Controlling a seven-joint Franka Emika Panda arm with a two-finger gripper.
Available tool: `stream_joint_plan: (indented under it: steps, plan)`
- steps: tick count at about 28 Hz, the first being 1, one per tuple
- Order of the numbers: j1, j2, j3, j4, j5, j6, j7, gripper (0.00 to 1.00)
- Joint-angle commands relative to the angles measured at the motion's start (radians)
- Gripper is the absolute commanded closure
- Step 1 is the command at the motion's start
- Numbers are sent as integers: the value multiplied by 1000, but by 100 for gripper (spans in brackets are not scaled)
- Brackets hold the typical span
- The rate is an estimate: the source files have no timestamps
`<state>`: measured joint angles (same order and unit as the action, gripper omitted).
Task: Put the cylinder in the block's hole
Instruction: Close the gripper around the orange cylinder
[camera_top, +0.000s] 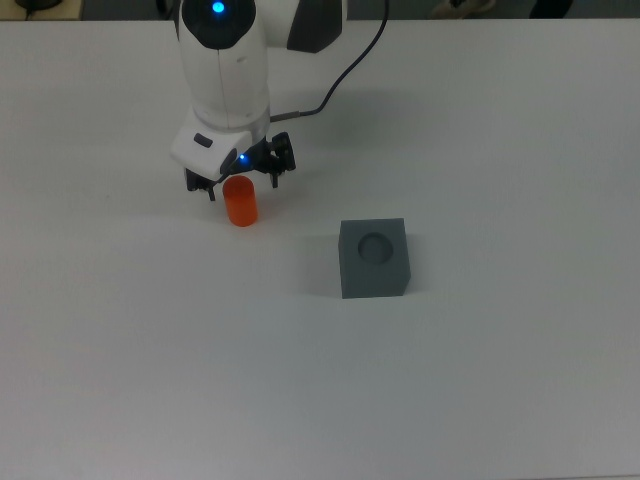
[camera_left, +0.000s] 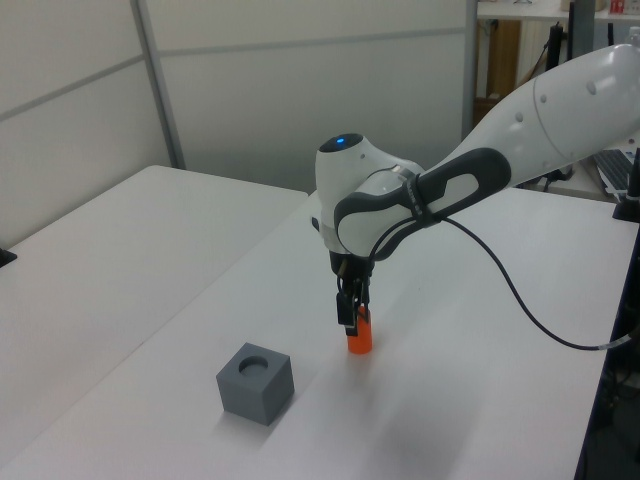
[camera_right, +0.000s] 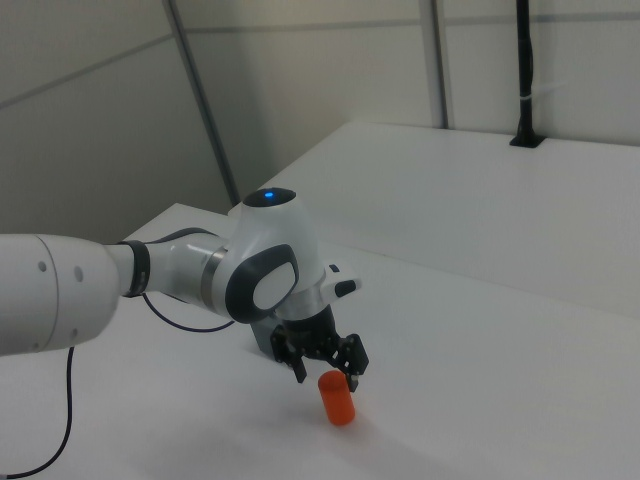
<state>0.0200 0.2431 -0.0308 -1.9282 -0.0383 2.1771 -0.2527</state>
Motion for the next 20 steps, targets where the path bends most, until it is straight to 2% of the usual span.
stream_joint_plan:
  steps: [1, 6, 7, 10, 13, 20]
  plan:
    - [8, 28, -6, 23, -26, 32, -11, 27]
    - [6, 47, -6, 37, -49, 33, -10, 64]
    - [6, 48, -6, 40, -49, 33, -10, 78]
    - [6, 48, -6, 40, -48, 32, -11, 93]
    - [6, 45, -6, 40, -48, 30, -11, 100]
    - [6, 42, -5, 58, -32, 21, 4, 100]
